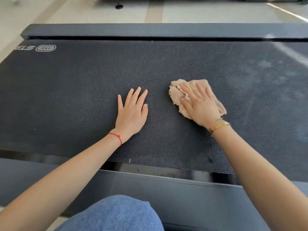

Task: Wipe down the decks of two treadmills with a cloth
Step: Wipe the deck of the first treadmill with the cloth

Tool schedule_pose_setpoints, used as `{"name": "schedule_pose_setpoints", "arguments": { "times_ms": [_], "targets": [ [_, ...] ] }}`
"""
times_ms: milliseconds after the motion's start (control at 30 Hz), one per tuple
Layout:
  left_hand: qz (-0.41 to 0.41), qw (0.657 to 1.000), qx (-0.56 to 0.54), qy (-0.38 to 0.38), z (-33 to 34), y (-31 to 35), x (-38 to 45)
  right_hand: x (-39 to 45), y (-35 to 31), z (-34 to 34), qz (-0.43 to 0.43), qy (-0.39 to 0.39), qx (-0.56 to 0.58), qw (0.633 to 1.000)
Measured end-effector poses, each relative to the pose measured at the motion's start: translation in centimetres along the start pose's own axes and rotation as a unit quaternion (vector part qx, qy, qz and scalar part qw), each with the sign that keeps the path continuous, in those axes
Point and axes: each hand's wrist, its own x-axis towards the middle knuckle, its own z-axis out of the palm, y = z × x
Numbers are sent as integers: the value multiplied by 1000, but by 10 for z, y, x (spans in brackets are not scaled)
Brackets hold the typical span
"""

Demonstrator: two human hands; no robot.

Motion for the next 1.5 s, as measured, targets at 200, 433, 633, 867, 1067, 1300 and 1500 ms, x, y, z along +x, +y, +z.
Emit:
{"name": "schedule_pose_setpoints", "arguments": {
  "times_ms": [200, 433, 633, 867, 1067, 1300, 1500],
  "targets": [
    [-1, 1000, 0, 2, 0, 1, 0, -55, -26, 2, -80, -22, 44, 996],
    [-1, 1000, -2, -3, -1, 1, 0, -53, 2, -1, -102, 1, 31, 994],
    [0, 1000, 0, -7, -2, 1, 1, -10, 23, -5, 46, 10, -3, 999],
    [6, 1000, -17, -24, 1, 10, 6, -87, -12, -5, -62, -48, 27, 997],
    [85, 994, -70, -23, 4, 56, 31, -152, -17, -19, -49, -79, 74, 993],
    [144, 985, -78, -52, 10, 104, 50, -155, -9, -21, 50, -32, 51, 997],
    [140, 987, -48, -60, 13, 121, 65, -106, 52, -20, 94, 15, -15, 995]
  ]
}}
